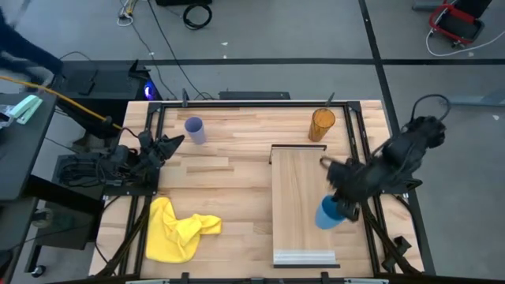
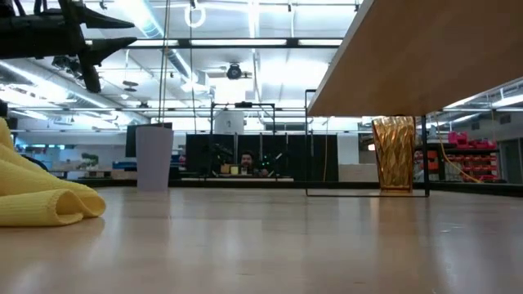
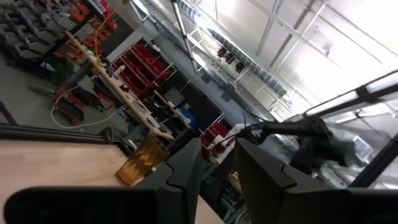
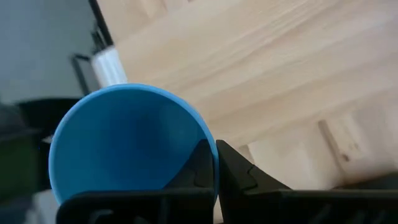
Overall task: Stack small to large cups/mugs on shelf
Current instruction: Put the blue cup onto the shelf
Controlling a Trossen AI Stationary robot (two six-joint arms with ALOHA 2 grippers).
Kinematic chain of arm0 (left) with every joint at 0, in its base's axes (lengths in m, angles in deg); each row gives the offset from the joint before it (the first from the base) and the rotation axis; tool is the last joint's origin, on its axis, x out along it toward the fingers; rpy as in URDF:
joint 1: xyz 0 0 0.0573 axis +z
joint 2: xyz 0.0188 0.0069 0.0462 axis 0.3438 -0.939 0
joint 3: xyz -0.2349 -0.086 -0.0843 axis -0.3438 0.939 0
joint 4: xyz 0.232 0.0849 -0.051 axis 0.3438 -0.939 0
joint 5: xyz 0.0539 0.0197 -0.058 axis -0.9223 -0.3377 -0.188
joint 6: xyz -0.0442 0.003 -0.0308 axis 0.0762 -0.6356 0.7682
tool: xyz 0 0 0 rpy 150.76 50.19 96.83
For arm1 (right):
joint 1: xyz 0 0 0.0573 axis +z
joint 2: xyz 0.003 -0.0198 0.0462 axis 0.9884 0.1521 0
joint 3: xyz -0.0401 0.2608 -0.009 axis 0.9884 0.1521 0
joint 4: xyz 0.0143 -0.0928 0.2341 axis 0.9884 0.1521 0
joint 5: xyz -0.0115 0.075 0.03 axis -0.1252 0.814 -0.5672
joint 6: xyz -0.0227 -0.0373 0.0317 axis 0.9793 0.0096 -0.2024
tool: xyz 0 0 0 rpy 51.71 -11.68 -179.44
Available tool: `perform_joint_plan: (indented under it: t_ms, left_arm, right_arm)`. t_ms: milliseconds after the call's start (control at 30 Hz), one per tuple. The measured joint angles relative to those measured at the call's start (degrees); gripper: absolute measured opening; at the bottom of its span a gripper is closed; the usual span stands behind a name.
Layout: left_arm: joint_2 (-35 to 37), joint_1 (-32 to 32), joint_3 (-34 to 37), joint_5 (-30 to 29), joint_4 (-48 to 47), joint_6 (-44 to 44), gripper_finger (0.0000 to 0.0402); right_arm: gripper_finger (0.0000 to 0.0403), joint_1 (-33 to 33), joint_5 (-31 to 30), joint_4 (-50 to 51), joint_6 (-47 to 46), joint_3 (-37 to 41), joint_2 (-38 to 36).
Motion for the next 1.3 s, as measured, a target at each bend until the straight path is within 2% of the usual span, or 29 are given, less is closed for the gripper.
perform_joint_plan:
  t_ms: [333, 567, 733, 1300]
  left_arm:
    - [0.0, 0.0, 0.0, -1.4, -4.7, 3.9, 0.0107]
    - [0.0, 0.0, 0.0, -1.4, -6.0, 5.0, 0.0107]
    - [0.0, 0.0, 0.0, -1.4, -6.2, 5.6, 0.0107]
    - [0.0, 0.0, 0.0, -1.5, -7.5, 7.7, 0.0107]
  right_arm:
    - [0.0003, 1.7, -0.6, -0.1, 10.6, -3.2, 12.4]
    - [0.0003, 2.2, -4.1, 0.0, 12.9, -8.1, 16.0]
    - [0.0003, 3.2, -4.1, -0.1, 15.8, -9.9, 19.2]
    - [0.0003, 4.2, -4.0, -2.3, 18.5, -10.4, 23.0]
